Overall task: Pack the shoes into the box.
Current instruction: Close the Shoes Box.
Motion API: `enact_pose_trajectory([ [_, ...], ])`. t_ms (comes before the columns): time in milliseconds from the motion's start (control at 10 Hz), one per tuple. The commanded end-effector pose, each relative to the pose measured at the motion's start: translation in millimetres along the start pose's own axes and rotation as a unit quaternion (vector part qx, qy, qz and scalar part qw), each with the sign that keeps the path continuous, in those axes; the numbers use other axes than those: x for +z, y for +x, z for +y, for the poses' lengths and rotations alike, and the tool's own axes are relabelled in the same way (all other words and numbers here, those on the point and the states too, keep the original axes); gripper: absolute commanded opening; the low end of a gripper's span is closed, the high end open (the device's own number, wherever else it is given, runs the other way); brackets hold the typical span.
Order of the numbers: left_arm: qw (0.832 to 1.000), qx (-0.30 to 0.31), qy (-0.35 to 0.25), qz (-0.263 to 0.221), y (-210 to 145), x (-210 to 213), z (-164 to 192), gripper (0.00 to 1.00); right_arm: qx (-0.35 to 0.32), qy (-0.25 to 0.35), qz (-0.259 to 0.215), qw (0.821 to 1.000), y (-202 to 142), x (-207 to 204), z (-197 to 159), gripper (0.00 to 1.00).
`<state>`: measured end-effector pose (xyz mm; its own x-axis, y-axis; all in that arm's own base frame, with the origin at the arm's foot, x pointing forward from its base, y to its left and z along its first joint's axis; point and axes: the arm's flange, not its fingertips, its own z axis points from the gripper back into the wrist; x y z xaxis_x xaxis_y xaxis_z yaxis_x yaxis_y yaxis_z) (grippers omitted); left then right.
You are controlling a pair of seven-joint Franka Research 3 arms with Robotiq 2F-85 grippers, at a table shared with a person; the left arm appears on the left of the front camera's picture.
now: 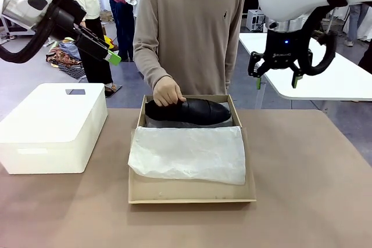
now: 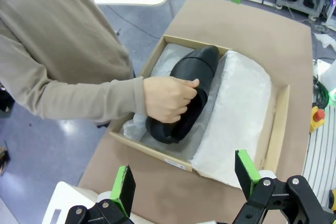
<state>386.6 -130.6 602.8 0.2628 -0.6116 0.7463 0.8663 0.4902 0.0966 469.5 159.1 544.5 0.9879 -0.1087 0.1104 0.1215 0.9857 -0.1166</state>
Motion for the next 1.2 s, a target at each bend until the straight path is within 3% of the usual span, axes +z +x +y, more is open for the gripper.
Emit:
enact_pose_trajectory([
  [0,1.0,-0.007,-0.007,-0.01,-4.0,-0.9,1.2,1.0,0.099,0.003,-0.043,0.994,-6.1,-10.5,-37.8,1.0],
  [200,1.0,-0.007,-0.007,-0.01,-4.0,-0.9,1.2,1.0,0.189,0.027,-0.064,0.979,-3.4,-17.1,-58.1,1.0],
  [400,1.0,-0.007,-0.007,-0.01,-4.0,-0.9,1.2,1.0,0.296,0.068,-0.1,0.948,-2.2,-24.1,-76.1,1.0],
  [800,1.0,-0.007,-0.007,-0.01,-4.0,-0.9,1.2,1.0,0.412,0.103,-0.124,0.897,3.1,-35.5,-89.9,1.0],
  [900,1.0,-0.007,-0.007,-0.01,-4.0,-0.9,1.2,1.0,0.401,0.098,-0.115,0.903,2.9,-35.2,-88.3,1.0],
  [1000,1.0,-0.007,-0.007,-0.01,-4.0,-0.9,1.2,1.0,0.362,0.088,-0.096,0.923,1.5,-31.3,-85.7,1.0],
  [1100,1.0,-0.007,-0.007,-0.01,-4.0,-0.9,1.2,1.0,0.395,0.081,-0.116,0.908,5.6,-33.9,-84.5,1.0],
])
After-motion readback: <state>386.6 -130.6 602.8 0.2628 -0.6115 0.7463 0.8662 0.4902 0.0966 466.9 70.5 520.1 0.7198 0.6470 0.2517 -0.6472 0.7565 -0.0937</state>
